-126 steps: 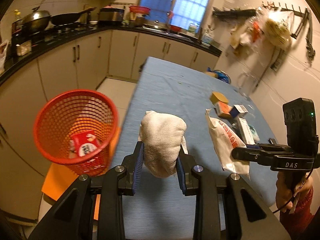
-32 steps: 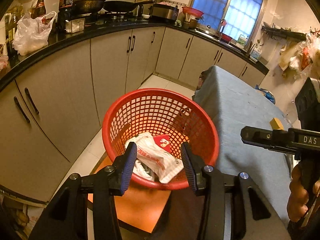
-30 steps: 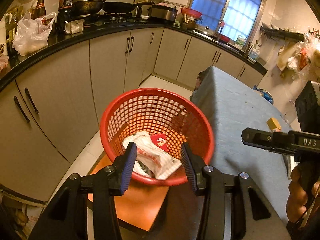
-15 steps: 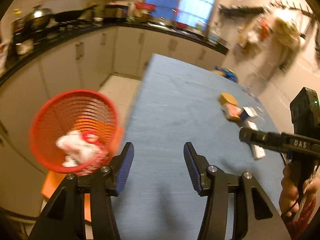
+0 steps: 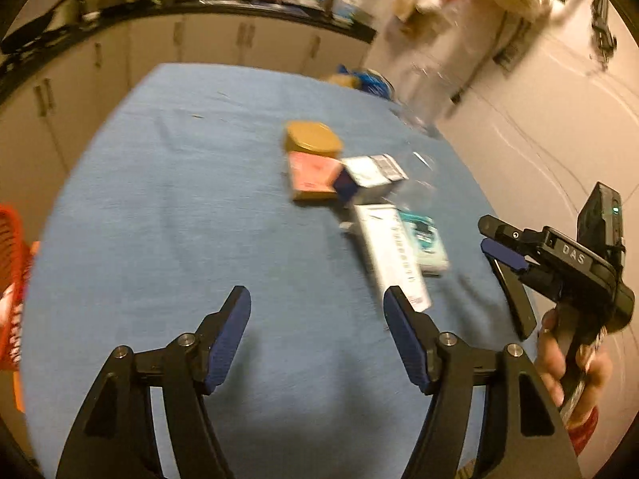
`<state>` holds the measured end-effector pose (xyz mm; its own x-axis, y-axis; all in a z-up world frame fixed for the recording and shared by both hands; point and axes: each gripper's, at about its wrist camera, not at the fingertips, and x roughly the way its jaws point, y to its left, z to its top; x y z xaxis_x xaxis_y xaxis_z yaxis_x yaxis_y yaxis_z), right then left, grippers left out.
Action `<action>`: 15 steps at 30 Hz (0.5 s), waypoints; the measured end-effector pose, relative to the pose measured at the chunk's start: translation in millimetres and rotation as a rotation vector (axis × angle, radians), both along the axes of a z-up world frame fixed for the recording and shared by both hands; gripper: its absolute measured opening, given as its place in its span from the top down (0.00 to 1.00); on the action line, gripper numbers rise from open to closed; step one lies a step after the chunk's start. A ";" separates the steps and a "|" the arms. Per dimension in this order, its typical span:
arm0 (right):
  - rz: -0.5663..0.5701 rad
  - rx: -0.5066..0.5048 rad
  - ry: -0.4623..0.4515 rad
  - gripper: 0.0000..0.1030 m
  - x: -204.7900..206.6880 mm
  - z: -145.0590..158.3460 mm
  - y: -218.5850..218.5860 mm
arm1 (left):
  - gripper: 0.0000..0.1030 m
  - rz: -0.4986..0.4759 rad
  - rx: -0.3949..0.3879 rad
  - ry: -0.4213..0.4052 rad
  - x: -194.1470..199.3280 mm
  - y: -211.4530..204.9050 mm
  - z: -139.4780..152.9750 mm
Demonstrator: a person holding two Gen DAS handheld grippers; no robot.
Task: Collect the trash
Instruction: 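Move both open tools back over the table toward the boxes, then grasp the white medicine box with the left tool while the right tool grasps the teal packet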
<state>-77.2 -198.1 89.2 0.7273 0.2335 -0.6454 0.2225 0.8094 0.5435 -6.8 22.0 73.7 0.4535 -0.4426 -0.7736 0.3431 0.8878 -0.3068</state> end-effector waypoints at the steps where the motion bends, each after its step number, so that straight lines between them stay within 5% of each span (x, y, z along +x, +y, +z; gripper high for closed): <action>1: -0.007 0.007 0.004 0.46 -2.1 -1.5 -4.2 | 0.34 -0.014 0.009 0.017 4.7 -11.2 -2.9; 8: -0.036 0.030 0.008 0.46 -18.8 -9.0 -32.0 | 0.29 0.005 0.058 0.095 29.9 -77.1 -23.3; 15: -0.074 0.023 -0.005 0.46 -37.2 -6.9 -51.7 | 0.28 0.017 0.175 0.079 41.6 -118.9 -42.4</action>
<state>-114.4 -249.8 82.2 0.7464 0.1933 -0.6368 0.2788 0.7781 0.5629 34.8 -96.9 31.4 0.3949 -0.2911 -0.8714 0.3083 0.9355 -0.1728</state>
